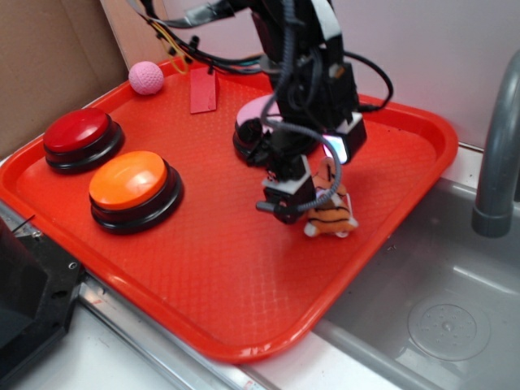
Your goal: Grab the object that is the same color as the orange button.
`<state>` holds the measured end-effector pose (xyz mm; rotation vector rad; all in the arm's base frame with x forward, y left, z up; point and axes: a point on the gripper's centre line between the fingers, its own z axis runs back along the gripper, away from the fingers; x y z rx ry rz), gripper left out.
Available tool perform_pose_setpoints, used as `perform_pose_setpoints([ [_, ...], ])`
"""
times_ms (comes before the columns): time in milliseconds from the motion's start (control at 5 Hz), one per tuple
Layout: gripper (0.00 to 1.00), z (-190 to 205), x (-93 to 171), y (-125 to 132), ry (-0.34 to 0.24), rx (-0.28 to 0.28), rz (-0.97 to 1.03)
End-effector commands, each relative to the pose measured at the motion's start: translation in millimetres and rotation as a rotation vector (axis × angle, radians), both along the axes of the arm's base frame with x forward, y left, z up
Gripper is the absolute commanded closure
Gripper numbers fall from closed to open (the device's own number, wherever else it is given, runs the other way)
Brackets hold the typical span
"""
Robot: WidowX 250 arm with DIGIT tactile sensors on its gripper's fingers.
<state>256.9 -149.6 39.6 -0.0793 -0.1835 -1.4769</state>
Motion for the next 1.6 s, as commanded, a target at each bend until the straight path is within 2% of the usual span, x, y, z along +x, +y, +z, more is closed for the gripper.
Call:
perform_pose_setpoints([
  [0,0.00,2,-9,-18,0.006,-0.020,-0.049],
  [200,1.00,-2,-12,-17,0.007,-0.021,-0.050],
  [400,1.00,-2,-13,-16,0.007,-0.021,-0.038],
  [600,1.00,7,-10,-12,0.008,0.014,0.076],
  [800,1.00,30,-7,1,0.029,0.061,0.326],
  [1000,1.00,53,-10,17,0.126,0.126,0.570],
  [1200,1.00,74,-18,42,0.144,0.205,0.823],
  [1400,1.00,93,-23,73,0.136,0.173,1.075],
])
